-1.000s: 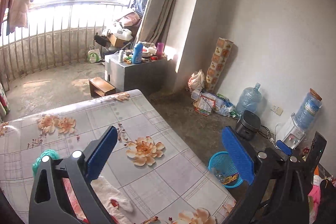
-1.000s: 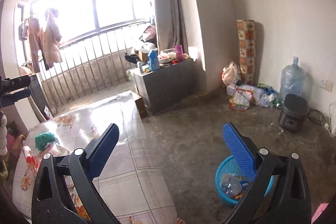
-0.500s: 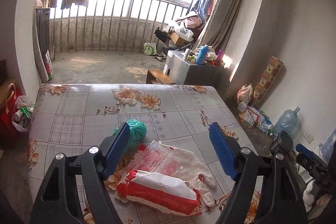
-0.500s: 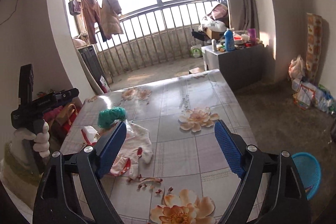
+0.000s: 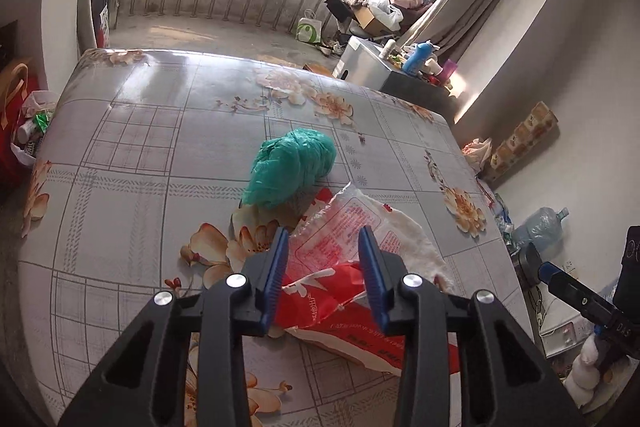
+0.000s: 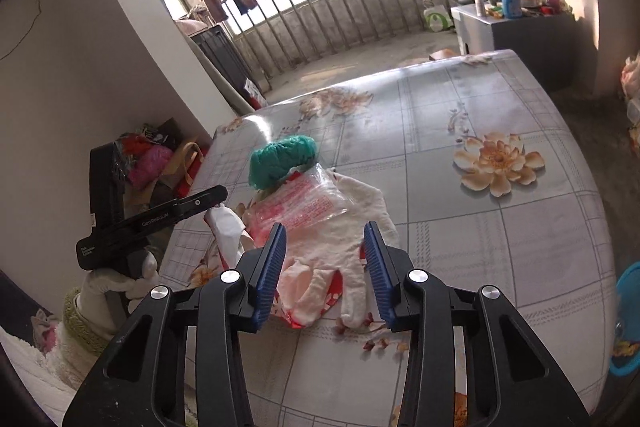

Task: Collect trash
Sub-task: 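Grasp the clear plastic bag with the left gripper while the right gripper grasps the white glove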

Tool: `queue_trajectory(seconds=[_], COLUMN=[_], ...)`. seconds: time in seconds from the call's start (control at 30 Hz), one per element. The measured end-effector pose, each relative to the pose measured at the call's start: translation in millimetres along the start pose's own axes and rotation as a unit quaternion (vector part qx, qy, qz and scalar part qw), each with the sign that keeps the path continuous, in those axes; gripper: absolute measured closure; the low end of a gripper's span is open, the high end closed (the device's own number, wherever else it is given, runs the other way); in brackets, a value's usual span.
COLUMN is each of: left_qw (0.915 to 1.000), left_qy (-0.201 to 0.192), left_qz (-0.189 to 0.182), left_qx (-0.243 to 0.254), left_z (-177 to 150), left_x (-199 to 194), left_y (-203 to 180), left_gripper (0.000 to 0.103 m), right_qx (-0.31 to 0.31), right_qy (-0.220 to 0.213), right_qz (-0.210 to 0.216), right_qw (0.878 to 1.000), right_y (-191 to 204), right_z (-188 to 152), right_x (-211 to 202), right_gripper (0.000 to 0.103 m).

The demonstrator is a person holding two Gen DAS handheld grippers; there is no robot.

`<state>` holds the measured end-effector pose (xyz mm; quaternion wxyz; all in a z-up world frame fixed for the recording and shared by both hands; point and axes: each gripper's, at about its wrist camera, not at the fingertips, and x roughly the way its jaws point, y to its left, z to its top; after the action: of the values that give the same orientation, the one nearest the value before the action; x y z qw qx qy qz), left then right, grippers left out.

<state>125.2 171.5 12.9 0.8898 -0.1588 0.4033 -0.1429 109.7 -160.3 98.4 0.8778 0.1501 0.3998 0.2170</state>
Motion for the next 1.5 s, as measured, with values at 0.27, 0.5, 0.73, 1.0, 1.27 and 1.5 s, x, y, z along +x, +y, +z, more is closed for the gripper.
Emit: queue_trajectory(seconds=[0.27,0.5,0.73,1.0,1.27,1.5], left_qw=[0.9976,0.9963,0.9907,0.9838,0.9856,0.9934], left_qy=[0.025,0.056,0.087,0.109,0.060,0.001], left_qz=[-0.052,-0.057,-0.097,-0.122,-0.120,-0.063], left_qx=[0.039,0.032,0.040,0.074,0.103,0.096], left_z=[-37,-68,-86,-103,-86,-58], left_x=[-21,-16,11,28,-11,-28], left_y=[-19,-23,-46,-73,-68,-54], left_gripper=[0.068,0.068,0.068,0.068,0.068,0.058], right_qx=[0.008,0.005,0.000,0.025,0.042,0.015], right_qy=[0.025,0.043,0.074,0.132,0.156,0.147], right_qz=[0.014,0.014,-0.002,-0.031,-0.033,-0.044], right_qw=[1.000,0.999,0.997,0.990,0.986,0.988], right_y=[4,9,5,-14,-27,-22], right_z=[-9,-11,-20,-41,-54,-56], right_x=[10,16,24,47,59,61], right_gripper=[0.066,0.066,0.066,0.073,0.076,0.077])
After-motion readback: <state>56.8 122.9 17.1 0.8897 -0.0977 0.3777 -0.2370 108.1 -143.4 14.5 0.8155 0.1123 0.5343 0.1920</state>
